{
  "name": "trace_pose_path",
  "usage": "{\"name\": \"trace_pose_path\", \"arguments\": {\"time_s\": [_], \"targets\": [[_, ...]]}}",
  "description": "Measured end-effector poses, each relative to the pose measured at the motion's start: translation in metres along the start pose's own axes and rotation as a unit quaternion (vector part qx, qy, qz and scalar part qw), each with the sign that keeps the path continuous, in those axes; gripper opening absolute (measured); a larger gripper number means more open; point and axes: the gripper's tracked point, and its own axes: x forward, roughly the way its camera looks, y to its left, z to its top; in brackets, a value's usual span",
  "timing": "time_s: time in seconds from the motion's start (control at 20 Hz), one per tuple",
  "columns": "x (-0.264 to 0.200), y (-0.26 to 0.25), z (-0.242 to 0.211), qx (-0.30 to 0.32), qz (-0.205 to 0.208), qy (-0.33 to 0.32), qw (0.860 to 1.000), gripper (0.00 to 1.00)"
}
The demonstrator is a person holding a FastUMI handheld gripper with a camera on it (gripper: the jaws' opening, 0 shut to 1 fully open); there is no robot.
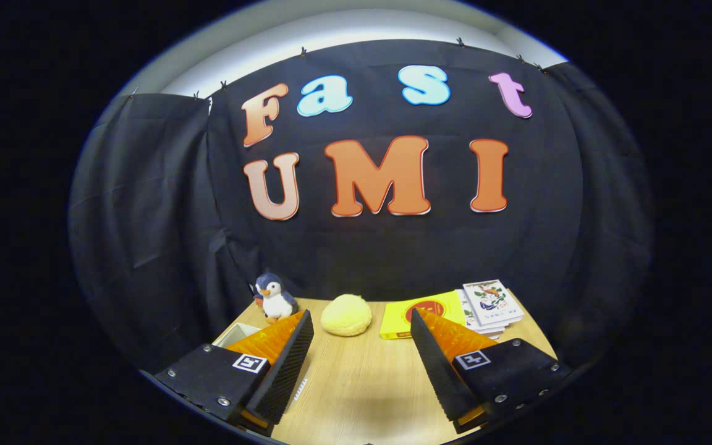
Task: Open the storage box then place both shoes into the box .Put the left shoe in first, then the right shoe, with the right side of both shoes facing outward in a uniform manner.
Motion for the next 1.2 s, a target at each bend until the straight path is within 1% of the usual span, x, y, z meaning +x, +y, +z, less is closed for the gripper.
{"name": "trace_pose_path", "arguments": {"time_s": [0.3,0.45,0.7,0.95,1.1,1.2], "targets": [[-0.038,-0.056,0.047,-0.007,-0.023,-0.066,0.998,0.95],[-0.051,-0.071,0.067,-0.001,-0.029,-0.097,0.995,0.96],[-0.074,-0.073,0.089,-0.004,-0.017,-0.157,0.987,0.96],[-0.082,-0.069,0.090,0.001,-0.002,-0.170,0.985,0.96],[-0.082,-0.072,0.091,-0.004,-0.009,-0.171,0.985,0.96],[-0.085,-0.068,0.097,-0.005,-0.007,-0.183,0.983,0.96]]}}
